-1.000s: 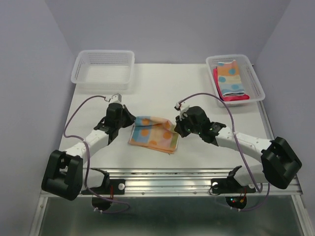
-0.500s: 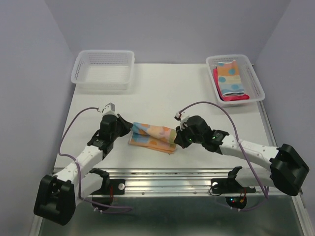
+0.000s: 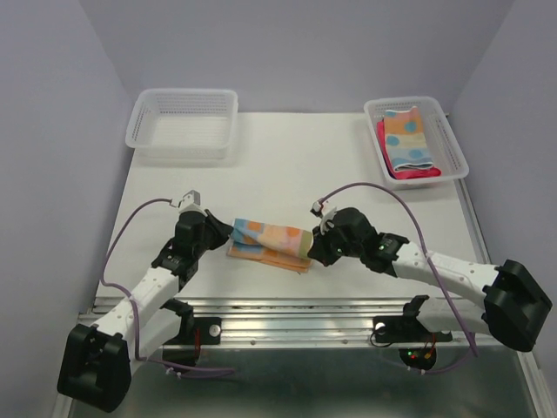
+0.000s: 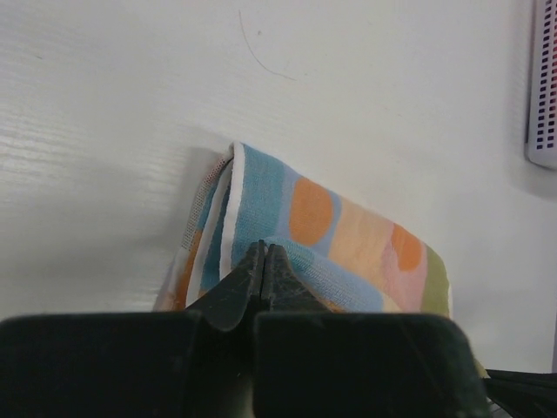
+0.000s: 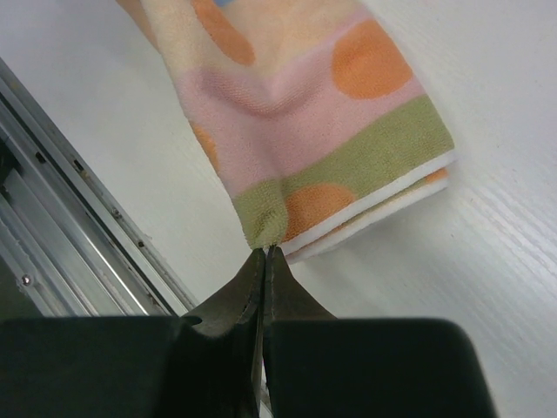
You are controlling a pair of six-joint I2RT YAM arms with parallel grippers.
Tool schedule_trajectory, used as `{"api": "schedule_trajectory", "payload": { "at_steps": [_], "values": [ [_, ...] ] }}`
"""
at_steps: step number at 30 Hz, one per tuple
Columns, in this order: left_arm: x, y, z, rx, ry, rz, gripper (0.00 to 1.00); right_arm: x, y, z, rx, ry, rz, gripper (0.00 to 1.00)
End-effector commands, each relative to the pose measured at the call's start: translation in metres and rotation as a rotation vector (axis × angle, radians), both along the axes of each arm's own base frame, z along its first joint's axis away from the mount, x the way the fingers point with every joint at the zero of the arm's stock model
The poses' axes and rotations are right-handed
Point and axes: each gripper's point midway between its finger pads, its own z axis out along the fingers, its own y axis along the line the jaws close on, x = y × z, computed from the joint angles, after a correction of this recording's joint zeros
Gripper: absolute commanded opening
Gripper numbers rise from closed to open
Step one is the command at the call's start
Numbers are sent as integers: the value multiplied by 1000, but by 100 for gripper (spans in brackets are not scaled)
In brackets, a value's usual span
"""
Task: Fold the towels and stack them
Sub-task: Fold the towel
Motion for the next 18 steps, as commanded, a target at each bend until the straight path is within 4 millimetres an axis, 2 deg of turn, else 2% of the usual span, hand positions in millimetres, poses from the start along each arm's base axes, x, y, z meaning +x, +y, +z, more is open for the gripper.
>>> {"api": "schedule_trajectory", "payload": {
  "at_steps": [1, 5, 7, 8, 9, 11, 12, 13, 14, 15, 16, 17, 18],
  "values": [
    [-4, 2, -5, 0, 0, 6, 0, -9, 4, -10, 8, 35, 27, 1],
    [-9, 3, -15, -4, 32, 15, 0, -15, 6, -16, 20, 59, 37, 1],
    [-13, 3, -21, -2, 60, 13, 4, -18, 6, -21, 27, 78, 40, 6],
    [-15, 3, -22, -8, 70, 14, 27, -20, 6, -24, 27, 87, 46, 9],
    [-16, 3, -23, -6, 80, 11, 41, -23, 7, -25, 31, 101, 57, 12],
    [-21, 6, -25, -2, 104, 27, 55, -30, 5, -34, 25, 138, 58, 21],
    [-22, 7, -20, -14, 90, 35, 70, -31, 9, -32, 46, 135, 66, 40],
    [-23, 14, -21, -6, 92, 76, 76, -34, 7, -34, 45, 148, 67, 54],
    [-25, 17, -22, -4, 101, 96, 85, -34, 6, -33, 50, 145, 65, 66],
    [-25, 19, -17, -5, 90, 110, 99, -35, 5, -33, 55, 141, 59, 77],
    [-26, 23, -9, -12, 81, 135, 99, -34, 4, -25, 78, 124, 43, 82],
    [-24, 28, -3, -2, 66, 161, 99, -33, 3, -20, 92, 115, 33, 100],
    [-23, 31, 3, 3, 52, 174, 99, -31, 4, -12, 113, 100, 22, 100]
  ]
}}
